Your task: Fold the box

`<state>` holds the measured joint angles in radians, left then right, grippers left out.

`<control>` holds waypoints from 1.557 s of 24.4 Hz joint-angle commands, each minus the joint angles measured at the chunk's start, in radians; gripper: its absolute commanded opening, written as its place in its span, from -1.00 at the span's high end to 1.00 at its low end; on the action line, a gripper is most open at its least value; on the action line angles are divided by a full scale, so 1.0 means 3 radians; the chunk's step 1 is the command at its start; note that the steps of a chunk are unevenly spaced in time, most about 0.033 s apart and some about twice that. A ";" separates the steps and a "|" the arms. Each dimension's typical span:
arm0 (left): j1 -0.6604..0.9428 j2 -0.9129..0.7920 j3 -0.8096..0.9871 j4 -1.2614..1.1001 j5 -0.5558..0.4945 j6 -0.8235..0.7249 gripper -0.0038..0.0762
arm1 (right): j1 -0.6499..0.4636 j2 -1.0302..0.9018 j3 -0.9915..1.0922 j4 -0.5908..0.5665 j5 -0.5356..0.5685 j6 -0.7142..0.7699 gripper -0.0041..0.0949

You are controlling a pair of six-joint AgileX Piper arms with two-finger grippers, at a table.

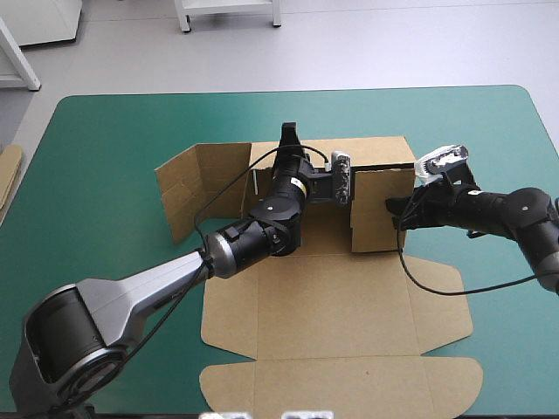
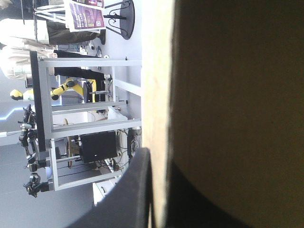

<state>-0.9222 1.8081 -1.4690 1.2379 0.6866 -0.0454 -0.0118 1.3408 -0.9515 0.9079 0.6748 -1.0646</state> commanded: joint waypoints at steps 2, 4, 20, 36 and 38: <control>-0.0022 -0.0173 -0.0074 0.0132 -0.0043 -0.0058 0.93 | 0.0162 -0.0077 -0.0089 0.0104 -0.0321 0.0006 -0.13; -0.0022 -0.0173 -0.0074 0.0132 -0.0042 -0.0058 0.93 | 0.0171 -0.0077 -0.0102 0.0155 -0.0374 0.0006 -0.13; -0.0051 -0.0178 -0.0080 0.0357 -0.0110 -0.0087 0.92 | 0.0200 0.0258 -0.0621 -0.0043 -0.0231 0.0323 -0.13; -0.0087 -0.0178 -0.0080 0.0364 -0.0128 -0.0081 0.92 | 0.0200 0.0329 -0.0621 0.0147 -0.0357 0.0166 0.29; -0.0087 -0.0178 -0.0080 0.0394 -0.0134 -0.0081 0.92 | 0.0200 0.0329 -0.0621 0.0147 -0.0329 0.0128 0.45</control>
<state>-0.9314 1.8081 -1.4671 1.2966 0.7112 -0.0597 0.0418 1.4717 -1.1091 0.8874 0.5525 -1.0009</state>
